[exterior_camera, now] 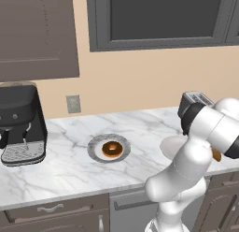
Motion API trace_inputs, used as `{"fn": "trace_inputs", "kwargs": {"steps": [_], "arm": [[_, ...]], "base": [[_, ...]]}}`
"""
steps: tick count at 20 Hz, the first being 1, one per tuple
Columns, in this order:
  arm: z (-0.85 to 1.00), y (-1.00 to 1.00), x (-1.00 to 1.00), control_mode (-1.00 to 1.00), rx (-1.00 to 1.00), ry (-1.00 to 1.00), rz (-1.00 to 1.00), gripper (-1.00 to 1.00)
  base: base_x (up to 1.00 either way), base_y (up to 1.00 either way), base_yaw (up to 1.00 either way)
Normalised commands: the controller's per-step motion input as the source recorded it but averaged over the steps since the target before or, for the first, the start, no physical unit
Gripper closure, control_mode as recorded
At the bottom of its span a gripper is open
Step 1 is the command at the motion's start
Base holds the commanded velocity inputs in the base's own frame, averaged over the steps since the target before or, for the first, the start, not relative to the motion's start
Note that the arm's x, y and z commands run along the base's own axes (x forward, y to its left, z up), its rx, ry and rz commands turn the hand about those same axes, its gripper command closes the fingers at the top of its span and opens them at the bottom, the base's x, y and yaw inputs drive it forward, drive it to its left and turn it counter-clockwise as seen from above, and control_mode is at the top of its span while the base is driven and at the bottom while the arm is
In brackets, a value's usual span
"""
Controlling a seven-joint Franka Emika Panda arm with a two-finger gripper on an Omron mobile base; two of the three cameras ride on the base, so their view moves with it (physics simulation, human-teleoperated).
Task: Place the pastries on the plates.
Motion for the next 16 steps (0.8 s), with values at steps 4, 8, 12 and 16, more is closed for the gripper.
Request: {"fn": "trace_inputs", "kwargs": {"steps": [4,8,12,16], "arm": [[-0.19,0.00,0.00,-1.00,0.00,0.00,0.00,-1.00],[-0.12,0.00,0.00,-1.00,0.00,0.00,0.00,-1.00],[0.03,-0.02,-0.01,-1.00,0.00,0.00,0.00,1.00],[0.22,0.00,-0.04,-1.00,0.00,0.00,0.00,1.00]], "base": [[0.00,0.00,0.00],[0.00,0.00,0.00],[0.00,0.00,0.00],[0.00,0.00,0.00]]}}
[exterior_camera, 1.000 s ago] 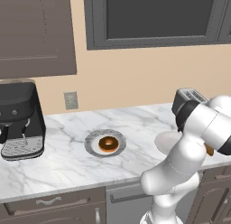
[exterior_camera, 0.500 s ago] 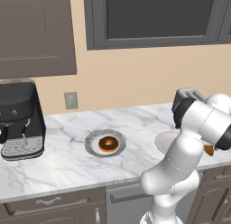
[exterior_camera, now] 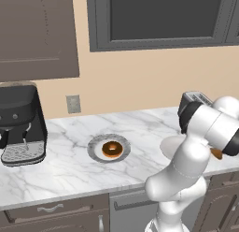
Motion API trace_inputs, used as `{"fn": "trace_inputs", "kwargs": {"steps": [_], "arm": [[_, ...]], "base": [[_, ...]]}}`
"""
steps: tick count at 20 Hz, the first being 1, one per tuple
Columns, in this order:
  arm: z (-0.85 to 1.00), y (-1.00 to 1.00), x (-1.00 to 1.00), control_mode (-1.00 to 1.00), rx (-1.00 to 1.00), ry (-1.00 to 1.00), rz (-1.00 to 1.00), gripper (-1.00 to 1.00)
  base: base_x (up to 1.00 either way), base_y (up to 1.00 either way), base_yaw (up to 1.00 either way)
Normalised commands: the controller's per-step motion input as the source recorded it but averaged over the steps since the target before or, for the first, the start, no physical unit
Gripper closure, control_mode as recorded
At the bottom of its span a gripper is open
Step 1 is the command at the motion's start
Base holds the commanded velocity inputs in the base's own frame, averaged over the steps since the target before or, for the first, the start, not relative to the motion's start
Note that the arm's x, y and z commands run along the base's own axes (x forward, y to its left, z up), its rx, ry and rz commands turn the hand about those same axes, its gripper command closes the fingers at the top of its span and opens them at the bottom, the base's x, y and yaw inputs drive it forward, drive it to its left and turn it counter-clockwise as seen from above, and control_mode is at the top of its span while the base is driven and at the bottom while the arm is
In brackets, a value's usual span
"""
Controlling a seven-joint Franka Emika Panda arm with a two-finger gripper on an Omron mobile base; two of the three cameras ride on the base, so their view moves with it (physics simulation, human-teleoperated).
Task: Place the pastries on the plates.
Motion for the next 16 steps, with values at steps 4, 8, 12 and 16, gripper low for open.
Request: {"fn": "trace_inputs", "kwargs": {"steps": [4,8,12,16], "arm": [[0.43,0.09,-0.07,-1.00,0.00,-0.02,0.00,1.00],[0.24,0.64,0.00,-1.00,0.00,0.00,0.00,1.00],[0.21,0.91,0.00,-1.00,0.00,0.00,0.00,1.00],[0.08,0.90,0.00,-1.00,-0.01,0.00,0.00,1.00]], "base": [[0.00,0.00,0.00],[0.00,0.00,0.00],[0.00,0.00,0.00],[0.00,0.00,0.00]]}}
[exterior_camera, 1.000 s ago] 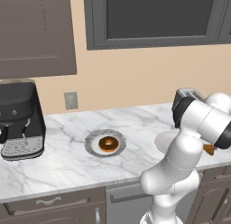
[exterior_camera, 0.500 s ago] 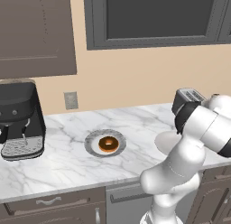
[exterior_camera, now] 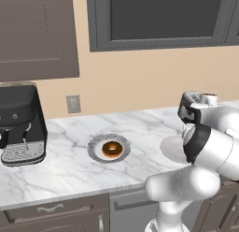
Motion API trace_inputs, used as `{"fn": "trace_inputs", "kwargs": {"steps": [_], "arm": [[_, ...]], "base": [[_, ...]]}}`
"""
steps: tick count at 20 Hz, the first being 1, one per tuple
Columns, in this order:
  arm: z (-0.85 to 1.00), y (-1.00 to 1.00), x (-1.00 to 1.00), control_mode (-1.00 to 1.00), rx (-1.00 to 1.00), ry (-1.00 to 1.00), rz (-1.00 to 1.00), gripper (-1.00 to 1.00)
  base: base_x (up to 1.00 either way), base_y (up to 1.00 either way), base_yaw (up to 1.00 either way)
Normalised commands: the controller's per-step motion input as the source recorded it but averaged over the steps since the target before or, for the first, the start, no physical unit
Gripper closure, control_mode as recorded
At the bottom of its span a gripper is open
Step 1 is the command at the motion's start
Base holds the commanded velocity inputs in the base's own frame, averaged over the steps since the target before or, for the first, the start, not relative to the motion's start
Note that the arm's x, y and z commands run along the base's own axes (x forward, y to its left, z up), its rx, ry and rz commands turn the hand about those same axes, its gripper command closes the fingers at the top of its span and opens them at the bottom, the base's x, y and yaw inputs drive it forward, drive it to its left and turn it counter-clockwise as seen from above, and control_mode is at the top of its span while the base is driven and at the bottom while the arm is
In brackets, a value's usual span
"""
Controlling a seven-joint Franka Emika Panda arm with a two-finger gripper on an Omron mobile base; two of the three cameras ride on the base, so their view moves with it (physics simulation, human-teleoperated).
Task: Place the pastries on the plates.
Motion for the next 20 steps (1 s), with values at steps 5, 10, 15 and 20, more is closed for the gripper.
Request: {"fn": "trace_inputs", "kwargs": {"steps": [5,10,15,20], "arm": [[0.02,0.62,0.07,-1.00,0.00,0.00,0.00,1.00],[-0.04,0.24,0.25,-1.00,0.00,0.02,-0.01,1.00],[-0.06,0.02,0.46,-1.00,0.00,0.05,-0.03,1.00],[-0.07,0.00,0.24,-1.00,0.00,0.01,-0.04,1.00]], "base": [[0.00,0.00,0.00],[0.00,0.00,0.00],[0.00,0.00,0.00],[0.00,0.00,0.00]]}}
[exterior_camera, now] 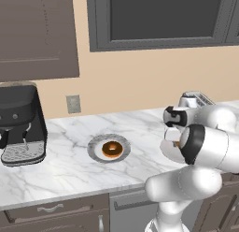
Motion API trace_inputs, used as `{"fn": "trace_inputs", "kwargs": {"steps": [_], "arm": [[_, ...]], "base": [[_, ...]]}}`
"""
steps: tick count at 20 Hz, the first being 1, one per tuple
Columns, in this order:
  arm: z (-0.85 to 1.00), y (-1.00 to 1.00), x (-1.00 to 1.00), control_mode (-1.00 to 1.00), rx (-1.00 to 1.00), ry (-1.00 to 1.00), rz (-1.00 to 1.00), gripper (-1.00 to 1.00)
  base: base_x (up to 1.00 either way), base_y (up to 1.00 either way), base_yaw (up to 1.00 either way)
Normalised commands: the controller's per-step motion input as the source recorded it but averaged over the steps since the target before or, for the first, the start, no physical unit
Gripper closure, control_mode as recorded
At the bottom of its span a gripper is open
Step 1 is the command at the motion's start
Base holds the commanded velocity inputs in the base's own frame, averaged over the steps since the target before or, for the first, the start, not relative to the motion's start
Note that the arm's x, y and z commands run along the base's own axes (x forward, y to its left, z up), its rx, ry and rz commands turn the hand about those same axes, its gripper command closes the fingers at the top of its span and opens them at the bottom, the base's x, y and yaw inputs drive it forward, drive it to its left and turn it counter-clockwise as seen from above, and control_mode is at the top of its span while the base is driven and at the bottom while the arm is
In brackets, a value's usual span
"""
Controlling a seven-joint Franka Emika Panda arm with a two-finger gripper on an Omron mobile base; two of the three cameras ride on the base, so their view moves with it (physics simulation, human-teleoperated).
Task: Place the pastries on the plates.
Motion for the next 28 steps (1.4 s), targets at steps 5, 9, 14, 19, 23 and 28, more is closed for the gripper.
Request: {"fn": "trace_inputs", "kwargs": {"steps": [5,9,14,19,23,28], "arm": [[-0.01,0.00,0.00,-1.00,0.00,0.03,-0.03,1.00],[-0.07,0.00,0.00,-1.00,0.00,0.00,-0.01,1.00],[-0.05,0.00,0.00,-1.00,0.00,0.00,0.00,-1.00],[0.00,0.00,0.00,-1.00,0.00,0.00,0.00,-1.00],[0.03,0.00,0.00,-1.00,0.00,-0.01,0.00,-1.00],[0.23,0.00,0.00,-1.00,0.00,-0.02,0.00,-1.00]], "base": [[0.00,0.00,0.00],[0.00,0.00,0.00],[0.00,0.00,0.00],[0.00,0.00,0.00],[0.00,0.00,0.00],[0.00,0.00,0.00]]}}
